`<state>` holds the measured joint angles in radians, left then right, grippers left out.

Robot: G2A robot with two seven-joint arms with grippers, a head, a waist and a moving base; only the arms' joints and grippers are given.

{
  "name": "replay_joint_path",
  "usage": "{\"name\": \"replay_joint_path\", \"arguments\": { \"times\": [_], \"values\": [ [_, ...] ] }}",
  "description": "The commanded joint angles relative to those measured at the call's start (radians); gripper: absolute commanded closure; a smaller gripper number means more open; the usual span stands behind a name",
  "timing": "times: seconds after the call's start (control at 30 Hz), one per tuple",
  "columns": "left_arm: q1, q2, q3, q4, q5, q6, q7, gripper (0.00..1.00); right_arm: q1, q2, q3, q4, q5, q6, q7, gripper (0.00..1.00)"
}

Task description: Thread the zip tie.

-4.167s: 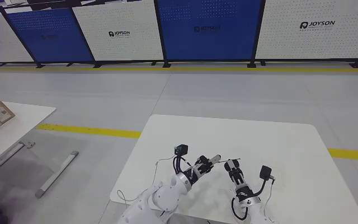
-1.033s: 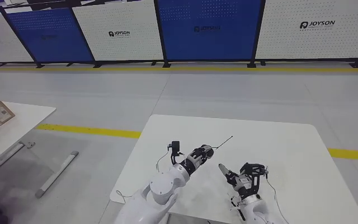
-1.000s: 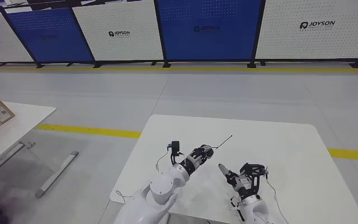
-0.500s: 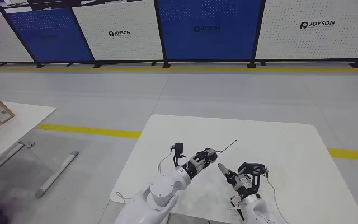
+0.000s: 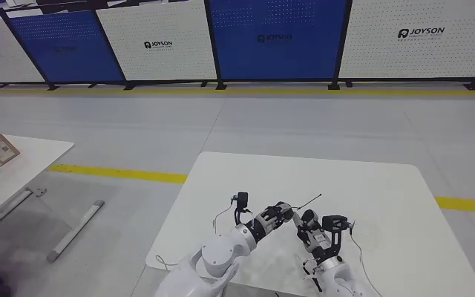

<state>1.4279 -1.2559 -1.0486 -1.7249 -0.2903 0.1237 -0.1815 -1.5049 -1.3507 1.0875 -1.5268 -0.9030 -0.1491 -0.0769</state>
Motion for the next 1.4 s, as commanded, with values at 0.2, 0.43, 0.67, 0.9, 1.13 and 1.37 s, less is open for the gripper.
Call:
{"name": "replay_joint_path", "arguments": {
  "times": [0.2,0.43,0.67,0.9,1.13,1.37],
  "values": [
    [-0.008,-0.002,0.006,0.013,0.003,0.0,0.011,1.0,-0.009,0.001,0.003,-0.006,-0.005,-0.029,-0.027,0.71],
    [-0.008,-0.002,0.015,0.015,0.013,-0.001,0.012,1.0,-0.017,0.003,0.01,-0.013,0.0,-0.052,-0.042,0.75],
    [-0.001,-0.001,0.018,0.009,0.023,0.0,0.011,1.0,-0.017,0.003,0.011,-0.016,0.0,-0.057,-0.04,0.77],
    [0.004,0.001,0.025,0.003,0.038,0.003,0.006,1.0,-0.011,0.002,0.006,-0.012,0.003,-0.056,-0.028,0.8],
    [0.008,0.001,0.028,0.0,0.044,0.001,0.004,1.0,-0.008,0.001,0.002,-0.007,0.005,-0.057,-0.026,0.77],
    [0.009,0.002,0.032,0.005,0.05,-0.002,0.004,1.0,-0.007,0.001,0.001,-0.007,0.003,-0.058,-0.026,0.82]
  ]
}}
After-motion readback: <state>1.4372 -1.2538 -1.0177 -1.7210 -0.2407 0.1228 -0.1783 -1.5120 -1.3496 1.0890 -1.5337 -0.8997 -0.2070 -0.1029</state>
